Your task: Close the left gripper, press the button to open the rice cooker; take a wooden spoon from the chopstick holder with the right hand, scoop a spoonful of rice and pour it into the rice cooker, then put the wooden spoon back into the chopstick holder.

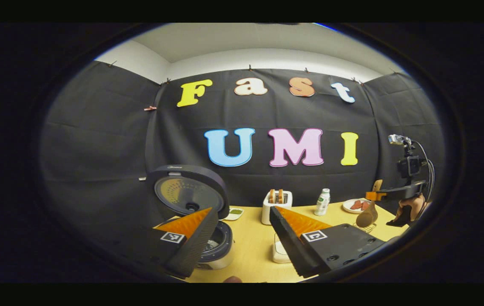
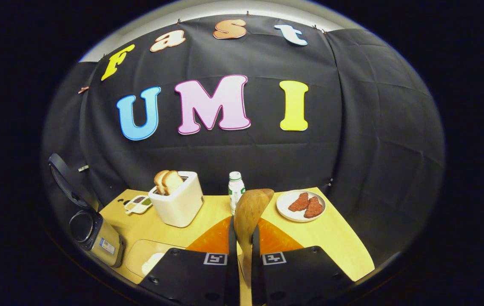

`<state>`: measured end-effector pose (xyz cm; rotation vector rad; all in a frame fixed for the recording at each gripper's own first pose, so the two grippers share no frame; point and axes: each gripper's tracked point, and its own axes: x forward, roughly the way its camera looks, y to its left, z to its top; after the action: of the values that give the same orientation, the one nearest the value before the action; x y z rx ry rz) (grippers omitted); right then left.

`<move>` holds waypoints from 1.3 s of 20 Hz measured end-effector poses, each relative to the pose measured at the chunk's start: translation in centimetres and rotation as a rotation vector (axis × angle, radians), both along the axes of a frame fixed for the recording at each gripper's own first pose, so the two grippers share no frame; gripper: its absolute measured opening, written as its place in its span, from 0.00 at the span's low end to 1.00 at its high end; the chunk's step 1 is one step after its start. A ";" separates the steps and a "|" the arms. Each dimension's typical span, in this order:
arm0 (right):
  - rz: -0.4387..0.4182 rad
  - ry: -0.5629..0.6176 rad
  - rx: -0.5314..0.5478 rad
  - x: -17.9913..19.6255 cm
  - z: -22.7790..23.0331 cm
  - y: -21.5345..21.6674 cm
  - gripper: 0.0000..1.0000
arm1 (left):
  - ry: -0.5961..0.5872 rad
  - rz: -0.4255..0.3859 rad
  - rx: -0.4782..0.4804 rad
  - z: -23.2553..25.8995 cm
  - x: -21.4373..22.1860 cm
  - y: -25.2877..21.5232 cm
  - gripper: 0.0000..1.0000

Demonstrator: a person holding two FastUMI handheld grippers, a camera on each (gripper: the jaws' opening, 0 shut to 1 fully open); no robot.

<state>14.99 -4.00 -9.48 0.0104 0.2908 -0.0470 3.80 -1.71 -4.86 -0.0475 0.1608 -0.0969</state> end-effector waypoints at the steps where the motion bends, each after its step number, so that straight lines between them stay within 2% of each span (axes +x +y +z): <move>1: -0.003 0.007 -0.012 0.1 -0.4 -0.5 0.15 | 0.004 -0.005 -0.002 0.0 0.0 -0.5 0.85; 9: -0.007 0.086 -0.043 -0.6 -3.9 -2.6 0.15 | 0.012 0.000 0.013 0.0 0.2 -1.9 0.85; 11: -0.002 0.098 -0.058 -0.7 -4.5 -2.9 0.20 | 0.013 0.005 0.016 0.1 0.1 -1.8 0.85; 13: 0.008 0.151 -0.044 -1.4 -6.0 -2.6 0.31 | 0.011 0.006 0.017 0.2 0.1 -1.8 0.85; 14: 0.003 0.167 -0.050 -1.5 -6.6 -3.0 0.33 | 0.010 0.006 0.022 0.2 0.1 -1.8 0.85; 15: -0.006 0.171 -0.053 -1.5 -6.6 -3.4 0.34 | 0.006 0.005 0.026 0.4 0.0 -1.8 0.85; 16: -0.020 0.154 -0.057 -1.6 -6.2 -3.6 0.41 | 0.002 0.005 0.028 0.5 0.0 -1.8 0.85; 18: -0.040 0.115 -0.073 -1.5 -4.8 -4.1 0.44 | -0.001 0.004 0.027 0.6 0.0 -1.8 0.85; 26: -0.030 0.063 -0.076 -3.0 -2.4 -3.1 0.51 | -0.034 0.029 0.051 1.7 0.4 0.0 0.85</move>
<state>11.94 -7.10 -11.90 -0.0625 0.3515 -0.0881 4.19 -1.70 -3.11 0.0023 0.1288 -0.0645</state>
